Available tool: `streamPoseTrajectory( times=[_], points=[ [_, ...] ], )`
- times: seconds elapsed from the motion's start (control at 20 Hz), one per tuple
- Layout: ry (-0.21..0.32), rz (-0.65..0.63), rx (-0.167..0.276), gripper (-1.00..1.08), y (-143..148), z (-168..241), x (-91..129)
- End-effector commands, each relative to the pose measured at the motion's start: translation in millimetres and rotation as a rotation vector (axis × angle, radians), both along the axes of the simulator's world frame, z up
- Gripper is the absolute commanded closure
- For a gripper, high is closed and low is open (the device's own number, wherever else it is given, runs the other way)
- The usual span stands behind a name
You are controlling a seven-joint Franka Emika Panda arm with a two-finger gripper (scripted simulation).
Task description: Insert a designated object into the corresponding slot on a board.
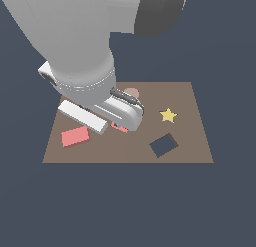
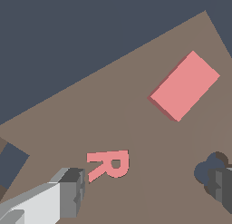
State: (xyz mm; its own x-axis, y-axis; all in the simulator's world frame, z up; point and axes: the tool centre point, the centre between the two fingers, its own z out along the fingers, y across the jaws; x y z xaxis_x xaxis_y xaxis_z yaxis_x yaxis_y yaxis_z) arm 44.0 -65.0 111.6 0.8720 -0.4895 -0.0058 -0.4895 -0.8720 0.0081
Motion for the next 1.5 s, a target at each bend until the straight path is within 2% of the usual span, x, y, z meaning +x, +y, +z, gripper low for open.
streamPoseTrajectory(
  times=[0.0, 0.4, 0.75, 1.1, 1.45],
  points=[
    [-0.001, -0.11, -0.001, -0.92, -11.5, -9.4, 9.0],
    [-0.006, -0.432, -0.001, -0.92, -50.2, -36.4, 27.7],
    [-0.009, -0.623, 0.0, -0.92, -75.5, -52.1, 32.2],
    [-0.01, -0.722, 0.0, -0.92, -89.0, -60.3, 32.1],
    [-0.01, -0.732, 0.0, -0.92, -90.8, -63.0, 31.6]
  ],
)
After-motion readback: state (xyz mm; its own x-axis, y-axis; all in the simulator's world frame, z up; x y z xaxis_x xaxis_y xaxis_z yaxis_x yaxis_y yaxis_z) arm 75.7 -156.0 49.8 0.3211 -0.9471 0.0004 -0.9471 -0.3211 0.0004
